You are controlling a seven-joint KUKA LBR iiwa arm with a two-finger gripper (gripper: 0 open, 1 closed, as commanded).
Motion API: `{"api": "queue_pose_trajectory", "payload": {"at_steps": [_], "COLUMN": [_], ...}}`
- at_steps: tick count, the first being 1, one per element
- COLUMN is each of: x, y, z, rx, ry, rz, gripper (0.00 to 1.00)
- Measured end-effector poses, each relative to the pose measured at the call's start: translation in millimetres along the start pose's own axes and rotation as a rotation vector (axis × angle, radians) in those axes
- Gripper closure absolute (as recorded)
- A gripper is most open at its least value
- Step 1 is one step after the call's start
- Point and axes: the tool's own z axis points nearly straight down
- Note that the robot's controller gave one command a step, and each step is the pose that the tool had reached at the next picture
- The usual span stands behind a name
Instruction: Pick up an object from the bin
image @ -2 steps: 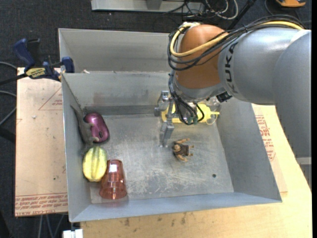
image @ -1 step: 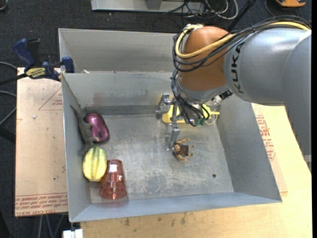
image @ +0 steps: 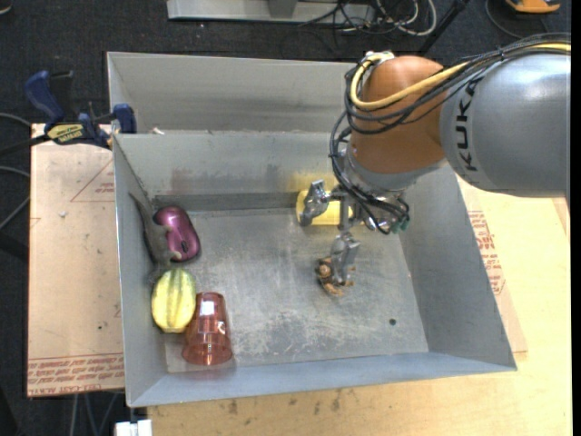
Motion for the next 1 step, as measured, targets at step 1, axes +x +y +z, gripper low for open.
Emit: {"api": "queue_pose_trajectory", "payload": {"at_steps": [1], "x": [14.3], "y": [-22.9], "z": [44.1], "rx": [-0.003], "ry": [0.006], "rz": [0.124], "gripper": [0.00]}}
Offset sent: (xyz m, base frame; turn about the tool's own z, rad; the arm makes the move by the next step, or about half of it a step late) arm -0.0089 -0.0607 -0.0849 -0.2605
